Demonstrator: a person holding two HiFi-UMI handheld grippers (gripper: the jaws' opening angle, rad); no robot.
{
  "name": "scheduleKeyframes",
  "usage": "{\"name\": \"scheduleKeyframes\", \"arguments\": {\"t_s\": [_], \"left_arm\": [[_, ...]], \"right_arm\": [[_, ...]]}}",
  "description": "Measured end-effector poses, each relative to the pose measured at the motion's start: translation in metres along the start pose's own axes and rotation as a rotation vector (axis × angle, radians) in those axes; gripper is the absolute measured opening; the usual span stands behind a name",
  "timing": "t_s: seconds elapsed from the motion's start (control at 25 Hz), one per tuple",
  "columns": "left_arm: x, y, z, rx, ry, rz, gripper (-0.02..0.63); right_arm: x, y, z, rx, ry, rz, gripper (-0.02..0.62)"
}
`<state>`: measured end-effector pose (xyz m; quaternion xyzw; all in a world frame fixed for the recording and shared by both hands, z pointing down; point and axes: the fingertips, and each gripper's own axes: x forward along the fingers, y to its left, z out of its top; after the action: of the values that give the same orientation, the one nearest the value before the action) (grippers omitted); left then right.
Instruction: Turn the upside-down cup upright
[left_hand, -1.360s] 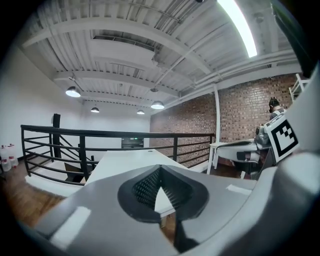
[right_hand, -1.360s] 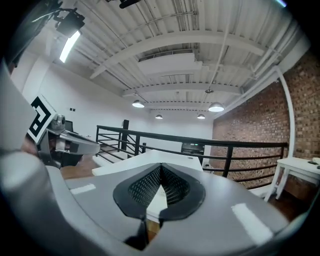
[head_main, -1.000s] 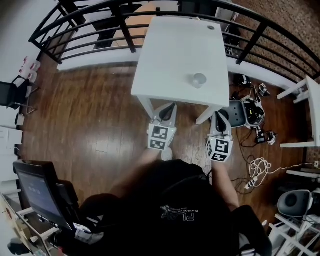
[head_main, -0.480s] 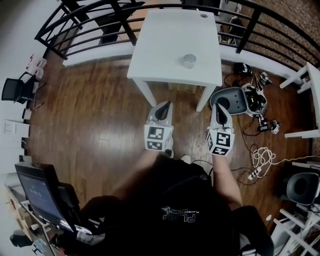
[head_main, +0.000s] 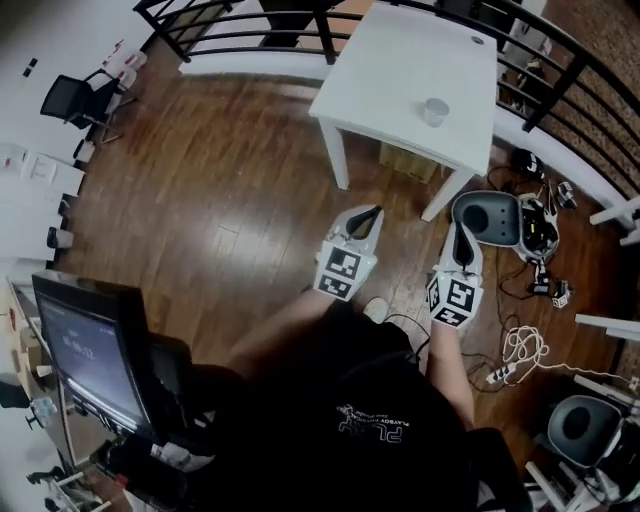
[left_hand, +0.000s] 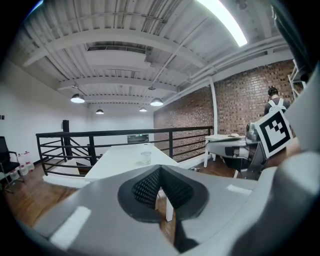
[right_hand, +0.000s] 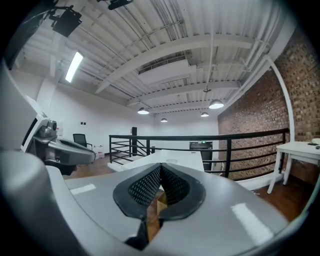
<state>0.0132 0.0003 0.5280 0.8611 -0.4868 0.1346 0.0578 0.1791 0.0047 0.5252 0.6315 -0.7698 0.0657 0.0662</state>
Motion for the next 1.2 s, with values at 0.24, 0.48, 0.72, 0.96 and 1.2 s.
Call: {"name": "scheduleKeyframes", "arguments": {"t_s": [0.24, 0.48, 0.72, 0.96, 1.2], "left_arm": [[-0.014, 0.021, 0.015, 0.004, -0.018, -0.005, -0.002], [-0.005, 0.035, 0.015, -0.008, -0.024, -0.028, -0.002], [0.014, 0.043, 0.024, -0.021, -0.046, -0.05, -0.003], [0.019, 0.046, 0.028, 0.02, -0.061, -0.052, -0.002], [0.02, 0.057, 0.035, 0.005, -0.086, -0.046, -0.003]], "right_arm": [[-0.005, 0.017, -0.012, 0.013, 0.036, -0.019, 0.012], [0.004, 0.025, 0.011, 0.074, 0.012, -0.045, 0.012], [0.017, 0.027, 0.019, -0.004, 0.027, -0.05, 0.012], [0.026, 0.038, 0.026, 0.047, 0.007, -0.015, 0.012], [0.033, 0.056, 0.027, -0.058, 0.0, 0.004, 0.012]]}}
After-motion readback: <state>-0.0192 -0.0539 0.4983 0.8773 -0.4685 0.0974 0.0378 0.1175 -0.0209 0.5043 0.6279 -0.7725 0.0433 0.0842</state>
